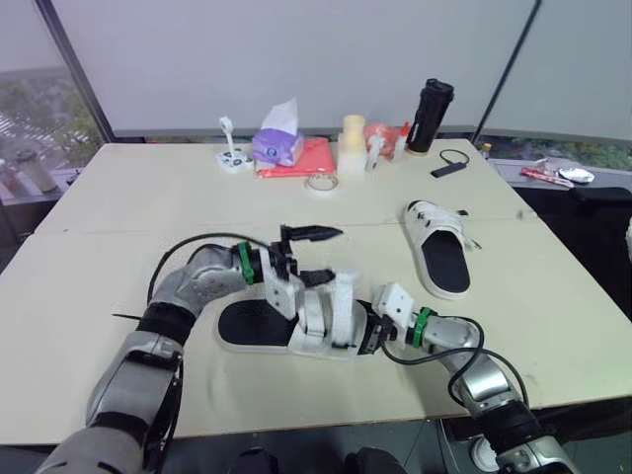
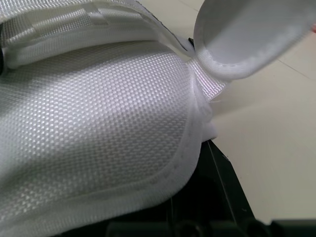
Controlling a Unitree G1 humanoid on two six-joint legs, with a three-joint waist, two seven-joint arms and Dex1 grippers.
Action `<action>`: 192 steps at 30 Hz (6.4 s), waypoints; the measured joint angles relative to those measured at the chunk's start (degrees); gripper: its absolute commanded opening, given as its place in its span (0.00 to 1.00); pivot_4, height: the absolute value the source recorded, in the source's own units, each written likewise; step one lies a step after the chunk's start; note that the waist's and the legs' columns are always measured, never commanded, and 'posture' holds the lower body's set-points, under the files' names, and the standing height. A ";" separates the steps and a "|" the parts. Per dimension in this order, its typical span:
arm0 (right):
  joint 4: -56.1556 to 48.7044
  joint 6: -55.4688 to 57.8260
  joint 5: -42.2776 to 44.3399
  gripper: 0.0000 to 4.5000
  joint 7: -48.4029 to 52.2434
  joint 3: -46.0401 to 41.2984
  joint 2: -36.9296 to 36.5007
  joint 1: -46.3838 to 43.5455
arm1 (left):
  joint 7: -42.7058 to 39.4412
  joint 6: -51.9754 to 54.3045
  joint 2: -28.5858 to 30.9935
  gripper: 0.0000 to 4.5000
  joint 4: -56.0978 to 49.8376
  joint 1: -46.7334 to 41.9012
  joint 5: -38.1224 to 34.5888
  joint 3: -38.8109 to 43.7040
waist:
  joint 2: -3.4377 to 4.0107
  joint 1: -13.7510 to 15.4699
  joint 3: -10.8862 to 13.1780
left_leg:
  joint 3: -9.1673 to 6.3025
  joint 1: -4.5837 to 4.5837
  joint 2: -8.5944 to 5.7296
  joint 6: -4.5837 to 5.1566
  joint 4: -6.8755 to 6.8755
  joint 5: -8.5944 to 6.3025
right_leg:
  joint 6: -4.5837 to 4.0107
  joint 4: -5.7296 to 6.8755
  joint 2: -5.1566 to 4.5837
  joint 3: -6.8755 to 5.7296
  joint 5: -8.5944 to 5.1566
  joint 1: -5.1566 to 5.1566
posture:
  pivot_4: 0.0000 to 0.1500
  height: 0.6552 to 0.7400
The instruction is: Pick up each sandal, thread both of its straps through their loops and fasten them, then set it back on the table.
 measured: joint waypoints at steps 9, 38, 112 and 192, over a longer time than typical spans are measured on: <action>2.09 -1.75 -0.01 0.00 -0.02 0.51 0.28 -1.20 | -18.82 51.09 9.05 0.98 -29.64 9.94 -27.25 -0.17 | -0.02 -0.66 0.01 | -0.13 0.05 0.01 0.00 0.03 0.00 | -0.21 -0.06 0.05 0.01 -0.13 0.12 | 1.00 1.00; -1.39 0.00 -0.03 0.00 0.40 0.11 -1.88 1.58 | -1.32 110.77 4.61 0.98 -56.48 28.79 -62.16 3.02 | -0.02 0.68 -0.05 | -0.41 -0.02 -0.11 0.01 -0.06 -0.02 | -0.35 -0.43 -0.06 0.09 -0.23 0.16 | 1.00 1.00; 1.30 -0.88 -0.51 0.00 -0.43 1.32 -0.03 -0.93 | -29.86 99.03 -0.67 0.01 -19.92 -1.15 -45.22 -5.66 | 0.04 -0.83 -0.20 | -0.83 -0.01 -0.12 0.08 -0.04 -0.05 | -0.37 -0.75 0.26 0.11 -0.21 0.46 | 1.00 1.00; 2.18 -1.67 -0.59 0.00 -1.91 0.82 1.57 -0.27 | -46.66 64.89 3.08 0.01 -12.43 -12.39 -28.72 -19.47 | 0.02 -1.05 -0.25 | -0.82 0.01 -0.06 0.10 -0.08 -0.06 | -0.41 -0.67 0.36 0.13 -0.19 0.38 | 1.00 1.00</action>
